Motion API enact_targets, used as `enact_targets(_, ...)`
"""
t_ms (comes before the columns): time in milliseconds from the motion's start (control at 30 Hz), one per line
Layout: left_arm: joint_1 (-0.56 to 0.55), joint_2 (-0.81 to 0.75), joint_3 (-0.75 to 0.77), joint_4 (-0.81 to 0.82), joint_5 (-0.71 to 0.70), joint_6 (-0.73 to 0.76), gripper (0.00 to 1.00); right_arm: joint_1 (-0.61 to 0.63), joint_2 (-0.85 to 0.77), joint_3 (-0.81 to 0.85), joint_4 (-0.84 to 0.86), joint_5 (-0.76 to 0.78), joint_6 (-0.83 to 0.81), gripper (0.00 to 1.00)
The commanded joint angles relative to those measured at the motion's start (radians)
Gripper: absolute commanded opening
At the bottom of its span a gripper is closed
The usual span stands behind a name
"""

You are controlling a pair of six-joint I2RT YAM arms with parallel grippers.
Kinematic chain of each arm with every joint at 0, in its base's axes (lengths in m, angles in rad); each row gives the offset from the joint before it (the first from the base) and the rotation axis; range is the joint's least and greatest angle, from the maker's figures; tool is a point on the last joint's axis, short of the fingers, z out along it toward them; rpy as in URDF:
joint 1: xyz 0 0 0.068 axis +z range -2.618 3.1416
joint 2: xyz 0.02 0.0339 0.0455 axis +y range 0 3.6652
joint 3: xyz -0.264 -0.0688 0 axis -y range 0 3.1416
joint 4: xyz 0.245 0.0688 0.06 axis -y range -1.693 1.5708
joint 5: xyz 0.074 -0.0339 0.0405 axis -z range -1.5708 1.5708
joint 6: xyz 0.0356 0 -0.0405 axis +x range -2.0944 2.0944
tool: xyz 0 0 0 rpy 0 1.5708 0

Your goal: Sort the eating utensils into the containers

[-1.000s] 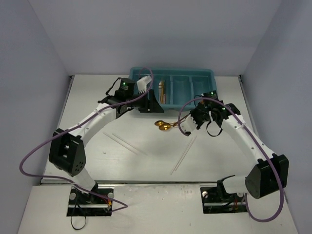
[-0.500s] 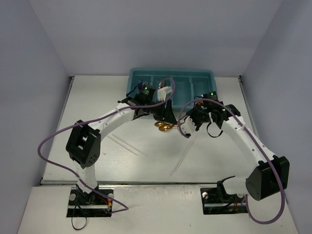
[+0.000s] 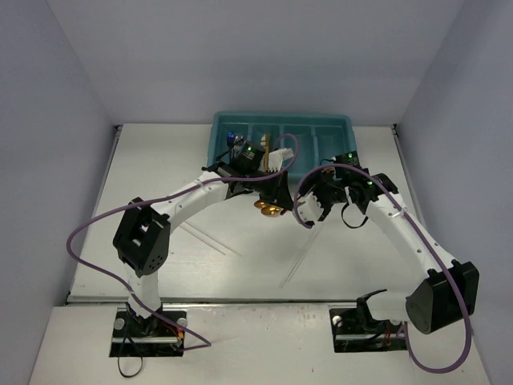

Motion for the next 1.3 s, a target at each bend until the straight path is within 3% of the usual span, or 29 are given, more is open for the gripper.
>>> enact_targets(0,0.001,-0.07,0.014,0.052,-0.044,-0.021,0.0,0.008,-0.101,-0.013,0.036,-0.05,-0.67,0.84)
enact_targets(100,0.004,-0.091,0.03,0.057,-0.126,-0.018,0.0,0.007,-0.169,-0.048,0.038,-0.075,-0.635,0.95)
enact_targets(367,0.028,-0.054,0.162,0.016,-0.412,-0.042,0.0,0.005,-0.316,-0.137,0.048,-0.048,-0.33,1.0)
enact_targets(567,0.037,0.087,0.405,-0.149,-0.62,-0.054,0.0,0.005,-0.429,-0.179,0.128,-0.011,0.18,1.0)
enact_targets(700,0.025,0.227,0.592,-0.26,-0.737,-0.069,0.0,0.002,-0.409,-0.115,0.228,0.045,0.774,1.0)
enact_targets(833,0.017,0.312,0.696,-0.273,-0.768,-0.108,0.0,0.0,-0.353,-0.027,0.274,0.152,1.22,1.0)
enact_targets(1067,0.014,0.404,0.795,-0.273,-0.826,-0.161,0.0,-0.009,-0.29,0.087,0.307,0.292,1.69,0.99)
enact_targets(1267,0.012,0.477,0.879,-0.26,-0.828,-0.176,0.0,-0.012,-0.292,0.081,0.315,0.359,1.815,0.96)
